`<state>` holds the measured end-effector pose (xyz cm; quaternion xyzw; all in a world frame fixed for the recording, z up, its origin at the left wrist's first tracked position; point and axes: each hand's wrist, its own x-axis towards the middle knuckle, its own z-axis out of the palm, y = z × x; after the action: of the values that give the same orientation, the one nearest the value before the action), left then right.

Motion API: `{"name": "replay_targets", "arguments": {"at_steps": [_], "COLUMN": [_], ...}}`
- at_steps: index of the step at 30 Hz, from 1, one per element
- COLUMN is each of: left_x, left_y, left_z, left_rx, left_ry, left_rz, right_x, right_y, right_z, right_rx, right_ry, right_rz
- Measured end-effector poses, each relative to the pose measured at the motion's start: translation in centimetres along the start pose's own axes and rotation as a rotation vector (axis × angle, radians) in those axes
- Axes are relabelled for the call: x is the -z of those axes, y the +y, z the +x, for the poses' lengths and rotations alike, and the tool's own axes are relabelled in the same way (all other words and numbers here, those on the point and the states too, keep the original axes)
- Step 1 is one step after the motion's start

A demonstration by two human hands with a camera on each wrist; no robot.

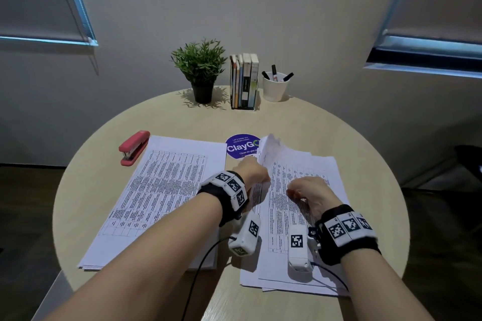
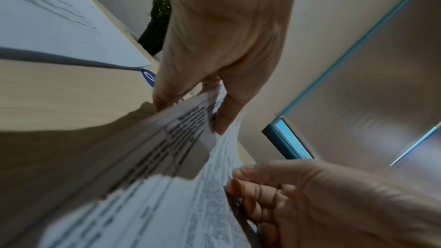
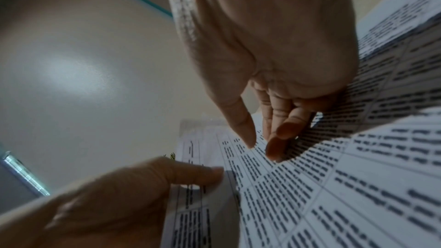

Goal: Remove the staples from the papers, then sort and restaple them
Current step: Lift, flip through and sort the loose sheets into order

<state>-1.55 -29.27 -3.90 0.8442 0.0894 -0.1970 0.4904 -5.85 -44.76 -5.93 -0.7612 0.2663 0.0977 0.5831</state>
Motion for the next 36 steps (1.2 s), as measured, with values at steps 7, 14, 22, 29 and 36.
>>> {"name": "replay_targets", "arguments": {"at_steps": [7,14,22,29,36], "left_x": [-1.2,1.9,5.2,8.7,9.4], "left_y": [1.2,-0.7,1.7,9.1,8.3], "left_z": [-1.5,-0.6,-2.5,-6.5,-5.5], "left_rx": [-0.186,-0.182,-0.247,-0.757,-0.747], "left_ry": [-0.015,-0.054,-0.295,0.095,0.052], "left_rz": [0.039,-0.14,-0.576,-0.576,-0.508], "right_x": [0.0,4.5,5.0,6.0,4.7], "right_y": [0.0,0.6,-3.6,-10.5,-9.7], "right_z": [-0.5,-0.2,-2.5,-6.3,-5.7], "right_rx": [0.032,0.077,0.21,0.876,0.868], "right_ry": [0.007,0.55,0.143,0.377,0.266], "right_rz": [0.098,-0.059,0.548,0.388,0.338]}}
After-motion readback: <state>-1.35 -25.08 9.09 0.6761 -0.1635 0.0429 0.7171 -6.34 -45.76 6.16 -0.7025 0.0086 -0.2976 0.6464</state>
